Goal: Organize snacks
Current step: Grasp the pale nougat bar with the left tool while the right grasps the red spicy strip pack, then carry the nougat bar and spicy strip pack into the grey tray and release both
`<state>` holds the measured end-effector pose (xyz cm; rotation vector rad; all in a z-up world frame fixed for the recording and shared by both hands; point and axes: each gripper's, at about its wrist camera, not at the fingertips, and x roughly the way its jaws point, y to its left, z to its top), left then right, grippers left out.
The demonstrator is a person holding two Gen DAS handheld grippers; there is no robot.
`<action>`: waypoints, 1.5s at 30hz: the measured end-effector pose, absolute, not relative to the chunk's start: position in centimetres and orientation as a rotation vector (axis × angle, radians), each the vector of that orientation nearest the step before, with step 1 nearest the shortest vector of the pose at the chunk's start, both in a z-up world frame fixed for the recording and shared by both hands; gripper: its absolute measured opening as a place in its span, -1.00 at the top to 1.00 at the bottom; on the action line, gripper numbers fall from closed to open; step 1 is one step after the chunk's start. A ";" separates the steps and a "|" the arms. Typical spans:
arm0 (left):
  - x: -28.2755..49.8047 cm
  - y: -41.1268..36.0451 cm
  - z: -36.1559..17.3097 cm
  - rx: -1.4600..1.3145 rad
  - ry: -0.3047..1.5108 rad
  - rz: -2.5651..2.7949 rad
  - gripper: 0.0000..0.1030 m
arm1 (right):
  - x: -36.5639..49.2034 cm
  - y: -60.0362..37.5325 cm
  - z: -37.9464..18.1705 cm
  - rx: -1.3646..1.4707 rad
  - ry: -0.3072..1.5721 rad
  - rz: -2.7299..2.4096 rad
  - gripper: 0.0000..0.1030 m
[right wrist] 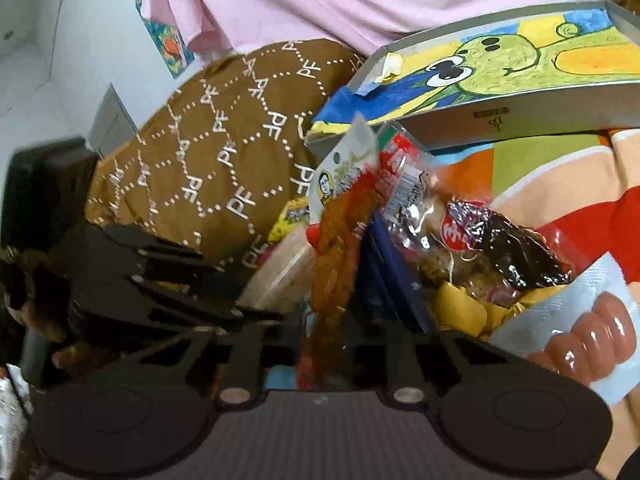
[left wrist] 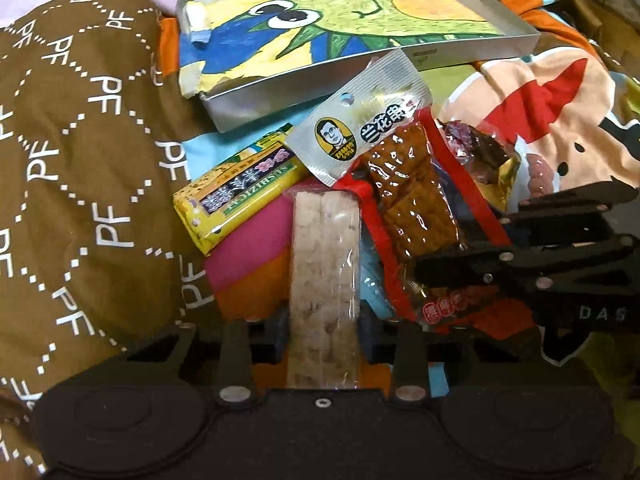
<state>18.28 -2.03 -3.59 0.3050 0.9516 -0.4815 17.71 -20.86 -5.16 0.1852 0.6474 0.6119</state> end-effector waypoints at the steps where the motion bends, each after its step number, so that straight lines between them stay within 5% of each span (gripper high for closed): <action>1: 18.2 -2.0 -3.5 0.304 0.953 -0.468 0.31 | 17.6 -20.9 -5.1 0.189 0.644 0.612 0.76; 16: 17.1 -2.7 0.8 0.234 0.885 -0.214 0.32 | 12.7 -18.9 -1.7 -0.098 0.358 0.461 0.83; 31: 24.0 -10.5 8.0 0.083 0.693 -0.189 0.32 | 14.6 -25.8 2.4 0.009 0.132 0.186 0.82; 45: 31.8 -18.2 7.6 0.027 0.660 -0.241 0.32 | 18.8 -29.4 2.1 0.047 0.058 0.049 0.82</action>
